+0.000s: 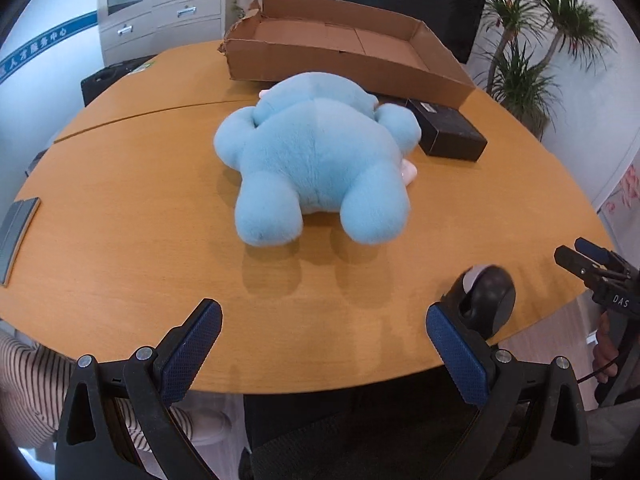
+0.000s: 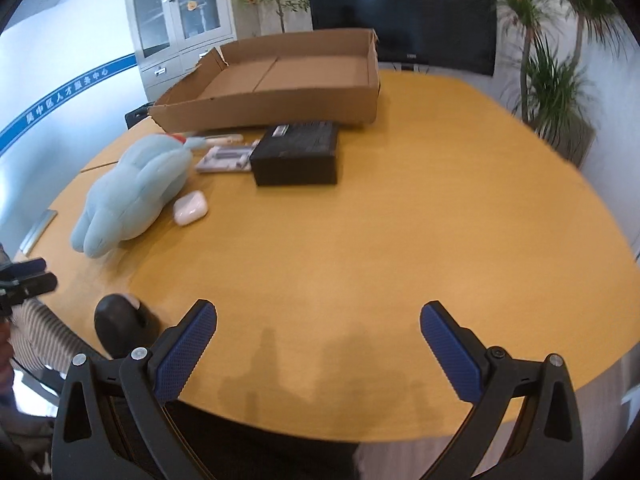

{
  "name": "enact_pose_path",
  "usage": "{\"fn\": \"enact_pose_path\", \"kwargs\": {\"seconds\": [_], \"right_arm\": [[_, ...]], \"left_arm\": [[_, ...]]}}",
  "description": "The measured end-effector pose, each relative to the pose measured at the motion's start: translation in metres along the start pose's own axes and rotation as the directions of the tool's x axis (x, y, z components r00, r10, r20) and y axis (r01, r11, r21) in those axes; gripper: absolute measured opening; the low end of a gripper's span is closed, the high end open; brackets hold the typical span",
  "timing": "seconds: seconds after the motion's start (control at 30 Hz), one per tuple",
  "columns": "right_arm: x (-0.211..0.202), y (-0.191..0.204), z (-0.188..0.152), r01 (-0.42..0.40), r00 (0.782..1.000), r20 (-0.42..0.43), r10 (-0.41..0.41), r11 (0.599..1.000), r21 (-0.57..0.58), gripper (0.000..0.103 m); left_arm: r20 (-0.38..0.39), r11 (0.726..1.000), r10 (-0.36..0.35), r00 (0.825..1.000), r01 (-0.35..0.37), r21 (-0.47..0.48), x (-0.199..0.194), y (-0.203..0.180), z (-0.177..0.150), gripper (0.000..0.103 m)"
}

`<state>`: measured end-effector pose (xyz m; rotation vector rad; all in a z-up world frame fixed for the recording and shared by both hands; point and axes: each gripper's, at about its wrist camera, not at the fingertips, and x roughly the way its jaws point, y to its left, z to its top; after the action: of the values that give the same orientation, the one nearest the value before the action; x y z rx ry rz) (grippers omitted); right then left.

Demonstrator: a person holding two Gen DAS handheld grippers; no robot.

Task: Organize objects
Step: 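Move both tools toward the black round speaker ball on the table, then close the right gripper on the black speaker ball while the left gripper also clamps it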

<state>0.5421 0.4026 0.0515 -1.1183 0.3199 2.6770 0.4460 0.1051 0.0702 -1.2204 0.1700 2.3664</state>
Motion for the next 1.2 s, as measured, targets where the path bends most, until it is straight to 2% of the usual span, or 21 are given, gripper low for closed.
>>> {"fn": "enact_pose_path", "kwargs": {"seconds": [0.07, 0.2, 0.3, 0.47, 0.73, 0.8, 0.87, 0.93, 1.0, 1.03, 1.13, 1.2], "right_arm": [[0.007, 0.0, -0.008, 0.022, 1.0, -0.015, -0.022, 1.0, 0.013, 0.102], [0.016, -0.003, -0.016, 0.073, 0.995, -0.073, -0.07, 0.997, 0.03, 0.102], [0.021, -0.009, -0.019, 0.079, 0.991, -0.114, -0.073, 0.996, 0.049, 0.102], [0.032, -0.013, -0.025, 0.062, 0.985, -0.163, -0.05, 0.996, 0.065, 0.102], [0.038, 0.001, -0.025, 0.101, 0.98, -0.172, -0.101, 0.995, -0.013, 0.102], [0.039, 0.004, -0.026, 0.119, 0.977, -0.173, -0.122, 0.993, -0.029, 0.102], [0.035, 0.004, -0.026, 0.063, 0.984, -0.162, -0.067, 0.997, -0.034, 0.102], [0.027, 0.001, -0.026, -0.074, 0.987, -0.143, 0.074, 0.997, 0.005, 0.102], [0.02, 0.002, -0.025, -0.207, 0.97, -0.122, 0.21, 0.978, 0.032, 0.102], [0.017, 0.003, -0.026, -0.279, 0.953, -0.107, 0.282, 0.959, 0.045, 0.102], [0.015, 0.014, -0.028, -0.357, 0.927, -0.106, 0.359, 0.933, 0.031, 0.102], [0.017, 0.026, -0.027, -0.368, 0.924, -0.111, 0.366, 0.93, -0.002, 0.102]], "left_arm": [[0.0, 1.0, 0.009, 1.0, -0.009, 0.01, 0.003, -0.008, -0.004, 0.103], [-0.025, 0.998, -0.045, 0.999, 0.046, 0.031, 0.008, -0.02, -0.013, 0.103], [-0.03, 0.997, -0.051, 0.998, 0.052, 0.06, 0.011, -0.028, -0.015, 0.103], [-0.053, 0.989, -0.114, 0.992, 0.118, 0.091, 0.014, -0.036, -0.018, 0.103], [-0.085, 0.959, -0.135, 0.987, 0.151, 0.239, 0.029, -0.075, -0.019, 0.103], [-0.081, 0.956, -0.138, 0.987, 0.154, 0.251, 0.033, -0.079, -0.019, 0.103], [-0.072, 0.954, -0.153, 0.986, 0.167, 0.251, 0.035, -0.078, -0.017, 0.103], [-0.065, 0.955, -0.161, 0.985, 0.172, 0.241, 0.038, -0.076, -0.012, 0.103], [-0.066, 0.958, -0.164, 0.984, 0.175, 0.226, 0.043, -0.074, -0.006, 0.103], [-0.07, 0.959, -0.167, 0.984, 0.178, 0.222, 0.046, -0.073, -0.004, 0.103], [-0.084, 0.959, -0.171, 0.982, 0.186, 0.213, 0.056, -0.072, 0.002, 0.103], [-0.092, 0.958, -0.167, 0.982, 0.183, 0.218, 0.062, -0.072, 0.006, 0.103]]}}
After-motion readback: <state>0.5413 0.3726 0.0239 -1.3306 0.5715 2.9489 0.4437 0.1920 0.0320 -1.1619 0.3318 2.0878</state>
